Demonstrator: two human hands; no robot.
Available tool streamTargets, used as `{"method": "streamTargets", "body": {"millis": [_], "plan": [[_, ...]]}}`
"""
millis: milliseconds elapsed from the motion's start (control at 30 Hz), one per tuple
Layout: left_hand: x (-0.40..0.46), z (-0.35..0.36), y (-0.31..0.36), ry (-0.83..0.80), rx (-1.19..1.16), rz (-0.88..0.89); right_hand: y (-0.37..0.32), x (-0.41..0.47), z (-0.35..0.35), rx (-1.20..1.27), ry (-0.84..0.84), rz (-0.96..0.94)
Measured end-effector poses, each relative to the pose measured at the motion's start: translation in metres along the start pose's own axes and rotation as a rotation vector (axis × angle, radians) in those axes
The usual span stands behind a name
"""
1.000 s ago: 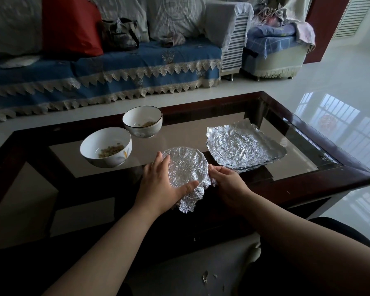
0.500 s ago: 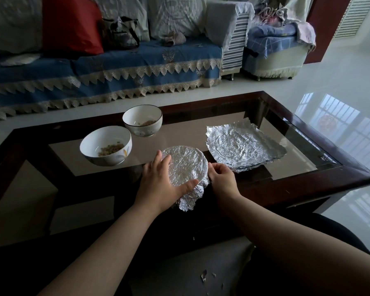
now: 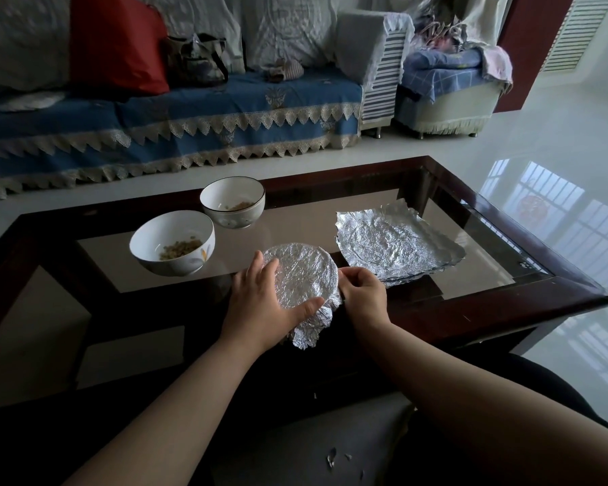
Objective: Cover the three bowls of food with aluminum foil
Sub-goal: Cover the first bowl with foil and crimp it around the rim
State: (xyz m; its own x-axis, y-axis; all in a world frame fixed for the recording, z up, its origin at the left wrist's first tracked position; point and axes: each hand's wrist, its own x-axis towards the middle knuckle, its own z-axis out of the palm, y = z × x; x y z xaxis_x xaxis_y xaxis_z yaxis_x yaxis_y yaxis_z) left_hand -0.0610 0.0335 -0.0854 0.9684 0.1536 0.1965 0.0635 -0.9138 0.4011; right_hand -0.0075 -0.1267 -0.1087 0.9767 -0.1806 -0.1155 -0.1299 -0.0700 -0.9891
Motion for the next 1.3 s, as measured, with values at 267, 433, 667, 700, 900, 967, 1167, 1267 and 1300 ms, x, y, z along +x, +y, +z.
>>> {"method": "streamTargets", "body": {"millis": [267,433,667,700,900,967,1167,1267,1300], "plan": [[0.0,0.001,0.001,0.008,0.003,-0.01,-0.001,0.002,0.002,0.078,-0.052,0.167],[0.0,0.0,0.001,0.011,-0.002,-0.012,-0.001,-0.008,0.002,0.139,0.02,0.207],[0.0,0.002,0.002,0.014,0.004,-0.018,-0.006,-0.033,-0.005,0.271,-0.095,0.151],[0.0,0.003,0.002,0.014,0.002,-0.02,-0.007,-0.035,-0.005,0.261,-0.113,0.137],[0.001,0.007,0.0,0.024,-0.002,-0.028,-0.005,-0.037,-0.004,0.299,-0.174,0.144],[0.0,0.006,0.001,0.019,-0.002,-0.035,-0.004,-0.038,-0.002,0.285,-0.196,0.142],[0.001,0.006,0.001,0.029,-0.003,-0.036,-0.008,-0.036,-0.006,0.292,-0.251,0.221],[0.001,0.006,0.001,0.025,0.001,-0.042,-0.009,-0.037,-0.009,0.248,-0.298,0.155],[0.001,0.005,0.001,0.024,0.001,-0.045,-0.011,-0.036,-0.01,0.223,-0.292,0.126]]}}
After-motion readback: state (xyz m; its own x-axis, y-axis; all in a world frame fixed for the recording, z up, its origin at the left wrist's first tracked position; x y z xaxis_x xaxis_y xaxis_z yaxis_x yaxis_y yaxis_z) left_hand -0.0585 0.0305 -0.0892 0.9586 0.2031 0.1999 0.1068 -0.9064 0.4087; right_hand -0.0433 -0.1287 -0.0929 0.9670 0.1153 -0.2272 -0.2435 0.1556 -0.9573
